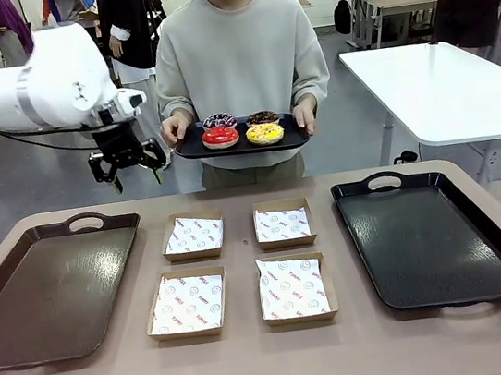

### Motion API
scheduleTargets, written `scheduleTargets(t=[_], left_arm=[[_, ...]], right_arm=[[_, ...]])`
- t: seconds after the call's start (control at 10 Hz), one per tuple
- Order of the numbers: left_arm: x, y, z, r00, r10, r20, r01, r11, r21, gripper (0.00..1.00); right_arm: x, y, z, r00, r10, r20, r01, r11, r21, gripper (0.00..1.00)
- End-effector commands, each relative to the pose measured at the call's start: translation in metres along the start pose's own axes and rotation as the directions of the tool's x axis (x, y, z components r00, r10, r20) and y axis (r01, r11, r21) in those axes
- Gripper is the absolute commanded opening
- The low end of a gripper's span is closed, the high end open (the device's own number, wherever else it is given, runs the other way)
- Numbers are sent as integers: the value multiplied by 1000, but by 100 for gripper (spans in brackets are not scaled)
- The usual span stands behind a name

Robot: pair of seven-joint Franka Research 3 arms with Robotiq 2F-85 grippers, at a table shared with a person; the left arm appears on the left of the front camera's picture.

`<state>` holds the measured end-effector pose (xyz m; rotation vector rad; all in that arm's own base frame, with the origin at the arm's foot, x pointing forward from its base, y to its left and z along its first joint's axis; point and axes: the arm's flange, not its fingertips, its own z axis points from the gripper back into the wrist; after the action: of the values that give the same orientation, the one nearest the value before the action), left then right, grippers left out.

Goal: Individually package the donuts and arrange them on the tray.
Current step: Pick up one Paper togo box.

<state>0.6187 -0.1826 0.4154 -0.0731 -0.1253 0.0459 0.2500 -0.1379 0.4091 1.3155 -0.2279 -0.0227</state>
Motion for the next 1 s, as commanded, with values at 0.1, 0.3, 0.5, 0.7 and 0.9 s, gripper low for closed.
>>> scheduleTargets(t=[0.1,0.3,0.5,0.7,0.9], left_arm=[[7,-8,-40,1000,-18,-20,19,999,35,100],[-15,-18,-57,996,-72,-57,72,997,-4,100],[-31,-26,-69,992,-101,-76,102,995,5,100],[-41,-29,-75,989,-112,-96,114,993,14,100],[-34,-36,-79,990,-91,-107,94,995,24,100]], right_arm=[[2,1,1,1000,5,7,-5,1000,21,100],[2,1,1,1000,5,7,-5,1000,21,100],[2,1,1,1000,5,7,-5,1000,21,100],[2,1,1,1000,5,7,-5,1000,21,100],[2,1,1,1000,5,7,-5,1000,21,100]])
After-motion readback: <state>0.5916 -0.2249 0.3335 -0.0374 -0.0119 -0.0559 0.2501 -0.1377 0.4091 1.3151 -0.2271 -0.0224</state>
